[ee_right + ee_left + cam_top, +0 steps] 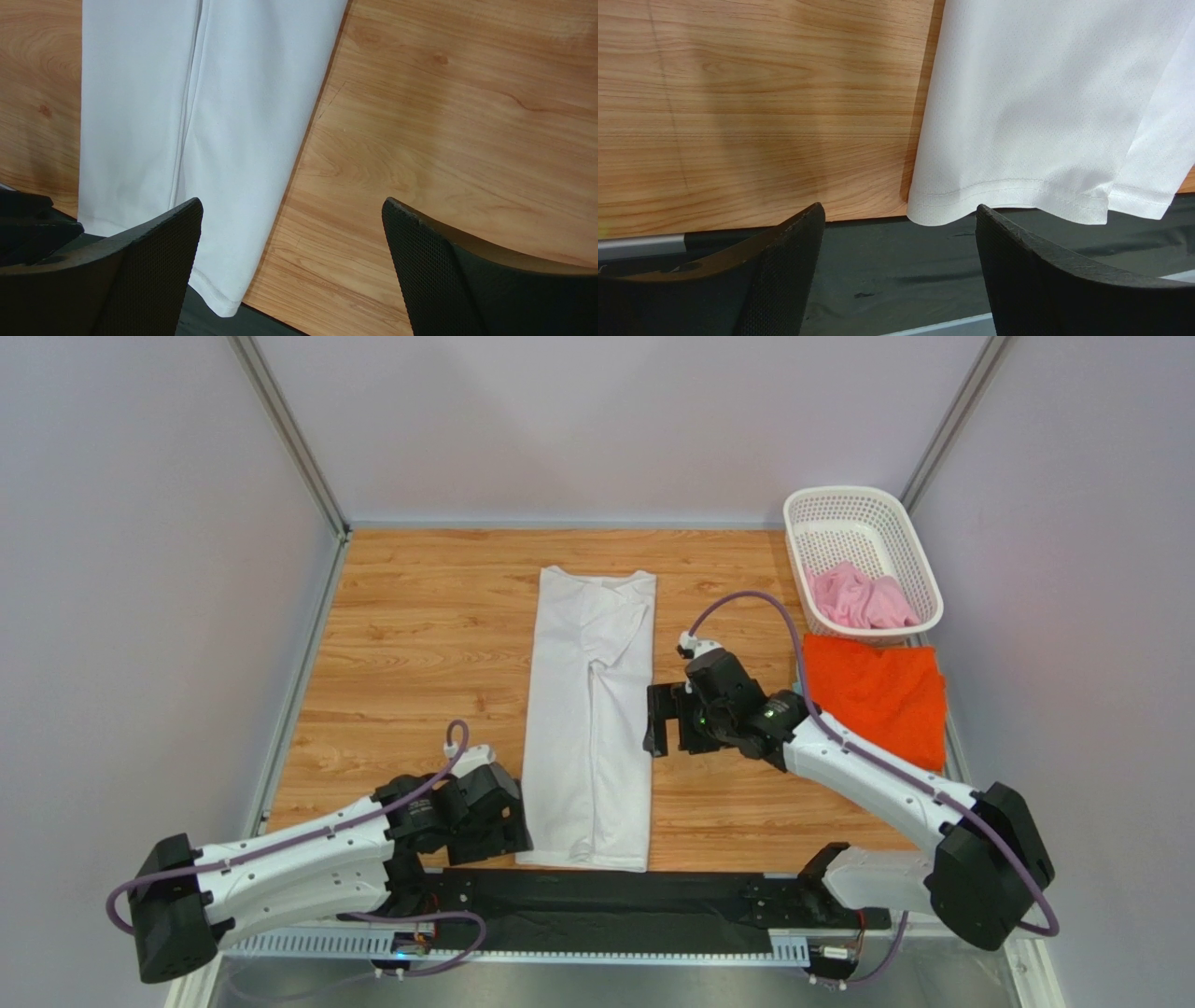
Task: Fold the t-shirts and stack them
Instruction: Fold the tshirt
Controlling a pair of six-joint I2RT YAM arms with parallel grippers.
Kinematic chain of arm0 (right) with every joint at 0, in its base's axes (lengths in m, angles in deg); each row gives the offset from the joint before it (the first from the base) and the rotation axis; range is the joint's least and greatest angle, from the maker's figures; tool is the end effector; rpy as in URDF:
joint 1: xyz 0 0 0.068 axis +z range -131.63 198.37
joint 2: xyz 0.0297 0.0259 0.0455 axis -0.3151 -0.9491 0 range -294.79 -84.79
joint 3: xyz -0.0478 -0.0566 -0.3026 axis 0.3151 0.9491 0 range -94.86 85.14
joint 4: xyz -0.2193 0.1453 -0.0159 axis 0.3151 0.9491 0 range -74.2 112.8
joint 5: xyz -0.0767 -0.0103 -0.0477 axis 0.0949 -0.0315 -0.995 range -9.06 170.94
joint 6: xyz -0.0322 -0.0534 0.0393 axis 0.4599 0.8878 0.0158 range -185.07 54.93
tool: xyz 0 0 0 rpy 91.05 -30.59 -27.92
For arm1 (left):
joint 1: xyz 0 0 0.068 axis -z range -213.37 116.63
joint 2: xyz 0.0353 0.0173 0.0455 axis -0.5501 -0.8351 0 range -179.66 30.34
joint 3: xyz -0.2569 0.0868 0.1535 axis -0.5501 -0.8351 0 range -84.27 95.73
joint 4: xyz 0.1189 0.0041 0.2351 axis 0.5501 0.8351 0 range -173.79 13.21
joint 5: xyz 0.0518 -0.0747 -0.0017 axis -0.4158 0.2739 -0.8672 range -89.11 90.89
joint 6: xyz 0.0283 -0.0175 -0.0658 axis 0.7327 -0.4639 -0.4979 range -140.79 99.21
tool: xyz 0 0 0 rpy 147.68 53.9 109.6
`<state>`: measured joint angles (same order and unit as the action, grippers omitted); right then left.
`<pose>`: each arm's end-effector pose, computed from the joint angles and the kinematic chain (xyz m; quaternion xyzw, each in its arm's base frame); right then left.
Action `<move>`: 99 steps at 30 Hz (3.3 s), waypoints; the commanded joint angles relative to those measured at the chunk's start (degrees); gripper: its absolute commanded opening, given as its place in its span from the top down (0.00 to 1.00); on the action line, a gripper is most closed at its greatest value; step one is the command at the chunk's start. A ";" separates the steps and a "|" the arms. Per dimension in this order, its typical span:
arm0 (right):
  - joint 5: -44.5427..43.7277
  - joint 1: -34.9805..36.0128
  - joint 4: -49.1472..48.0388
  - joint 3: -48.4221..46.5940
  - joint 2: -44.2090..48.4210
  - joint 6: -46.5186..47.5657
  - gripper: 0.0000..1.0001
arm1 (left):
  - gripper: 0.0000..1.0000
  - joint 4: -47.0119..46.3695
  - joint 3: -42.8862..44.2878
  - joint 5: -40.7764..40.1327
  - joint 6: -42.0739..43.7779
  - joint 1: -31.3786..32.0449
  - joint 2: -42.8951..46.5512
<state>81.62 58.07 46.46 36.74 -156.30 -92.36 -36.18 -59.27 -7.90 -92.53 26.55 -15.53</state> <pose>0.1955 0.1633 0.2505 -0.1046 0.9446 0.1764 0.2562 0.0633 -0.0906 0.1741 -0.1151 0.9729 -0.1389 0.1449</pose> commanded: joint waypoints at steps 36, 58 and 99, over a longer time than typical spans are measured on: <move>-3.67 34.04 -1.30 10.34 -3.46 -19.55 0.29 | 1.00 -9.03 -4.60 6.60 0.55 0.11 -3.44; -2.18 35.97 -4.55 14.04 -2.59 -21.32 1.00 | 1.00 -1.56 -3.64 7.04 -0.24 0.11 0.51; -14.50 9.88 -5.60 -10.65 -4.51 5.75 1.00 | 1.00 -11.49 30.72 -3.87 23.14 -20.19 -19.52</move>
<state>64.51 70.70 44.10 29.55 -159.10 -90.17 -44.20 -32.39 -14.26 -74.17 9.11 -33.23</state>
